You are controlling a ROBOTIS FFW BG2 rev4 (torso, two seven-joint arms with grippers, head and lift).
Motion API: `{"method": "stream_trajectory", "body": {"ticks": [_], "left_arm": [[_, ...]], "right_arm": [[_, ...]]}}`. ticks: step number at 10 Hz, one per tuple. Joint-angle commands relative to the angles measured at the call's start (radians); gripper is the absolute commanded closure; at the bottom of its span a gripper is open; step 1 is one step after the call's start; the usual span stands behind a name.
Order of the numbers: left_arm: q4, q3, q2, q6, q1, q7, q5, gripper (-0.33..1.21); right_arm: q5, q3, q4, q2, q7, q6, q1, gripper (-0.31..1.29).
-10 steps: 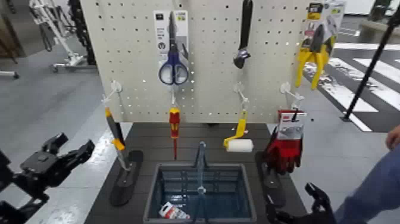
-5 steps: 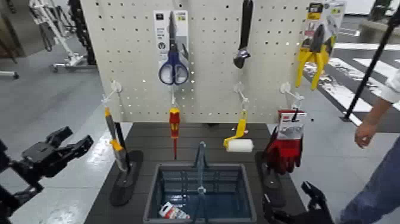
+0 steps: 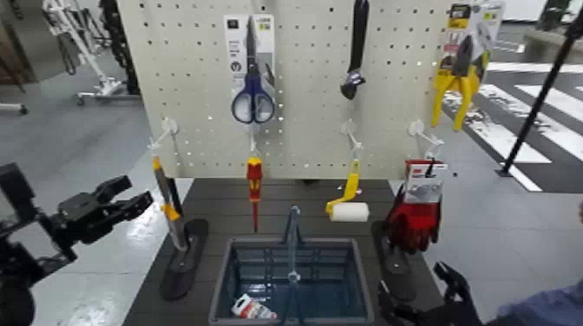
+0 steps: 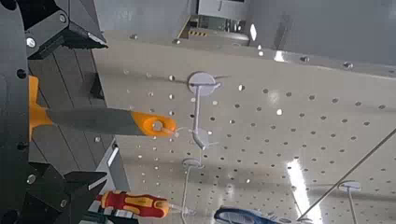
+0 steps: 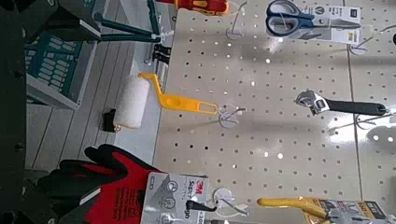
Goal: Put the yellow paint brush into the crate.
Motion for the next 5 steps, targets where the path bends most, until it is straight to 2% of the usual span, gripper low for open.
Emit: {"method": "stream_trajectory", "body": {"ticks": [1, 5], "left_arm": [[0.044, -0.027, 0.013, 0.015, -0.046, -0.040, -0.028, 0.31], [0.097, -0.071, 0.025, 0.024, -0.094, -0.078, -0.069, 0.42]], "right_arm": [[-0.004, 0.003, 0.003, 0.000, 0.003, 0.002, -0.004, 0.15], [-0.010, 0.008, 0.009, 0.002, 0.009, 0.006, -0.010, 0.15]]}}
